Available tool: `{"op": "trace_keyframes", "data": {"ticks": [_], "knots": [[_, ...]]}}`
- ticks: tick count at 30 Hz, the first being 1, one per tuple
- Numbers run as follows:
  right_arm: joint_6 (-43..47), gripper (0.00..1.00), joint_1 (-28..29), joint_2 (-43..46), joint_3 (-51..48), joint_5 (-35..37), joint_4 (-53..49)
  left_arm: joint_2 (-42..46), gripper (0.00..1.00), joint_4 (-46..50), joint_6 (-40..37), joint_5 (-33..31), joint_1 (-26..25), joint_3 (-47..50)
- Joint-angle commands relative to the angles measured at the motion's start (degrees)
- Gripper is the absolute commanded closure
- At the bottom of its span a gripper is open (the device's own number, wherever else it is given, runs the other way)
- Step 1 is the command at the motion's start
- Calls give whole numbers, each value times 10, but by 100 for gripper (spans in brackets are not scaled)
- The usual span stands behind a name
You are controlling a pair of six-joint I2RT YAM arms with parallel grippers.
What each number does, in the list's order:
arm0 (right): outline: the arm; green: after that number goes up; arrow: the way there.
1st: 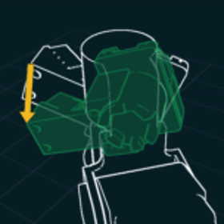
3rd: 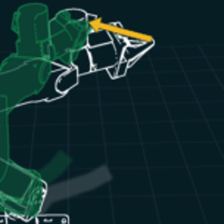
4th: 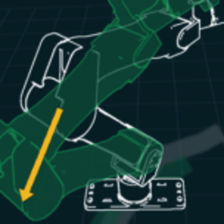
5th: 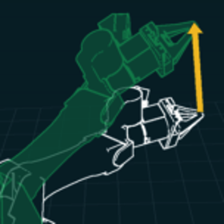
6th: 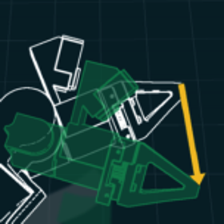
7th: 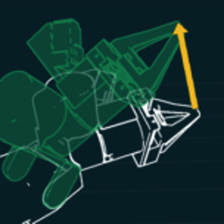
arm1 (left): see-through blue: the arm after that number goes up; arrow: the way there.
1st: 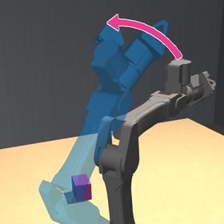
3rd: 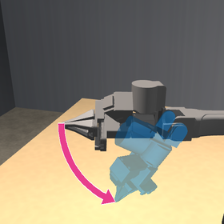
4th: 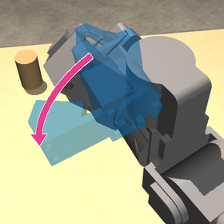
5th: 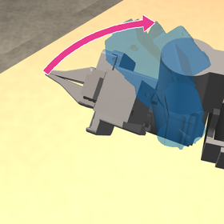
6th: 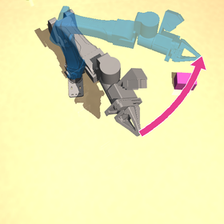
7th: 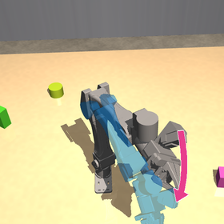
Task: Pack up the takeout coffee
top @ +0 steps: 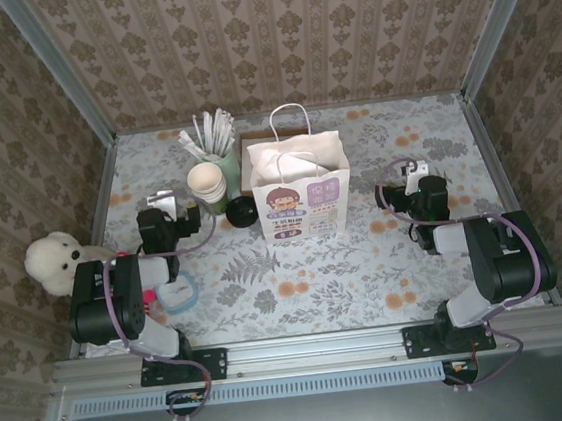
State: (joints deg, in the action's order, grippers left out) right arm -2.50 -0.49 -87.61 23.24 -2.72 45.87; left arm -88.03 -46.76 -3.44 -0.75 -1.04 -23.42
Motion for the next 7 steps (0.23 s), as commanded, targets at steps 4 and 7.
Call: {"op": "trace_keyframes", "data": {"ticks": [4,7], "knots": [[5,0,-1,-2,1,17,31,-1,0,-12,6,-5,-1,-3],[5,0,0,-2,0,18,32,2,0,-18,5,-3,-1,2]]}}
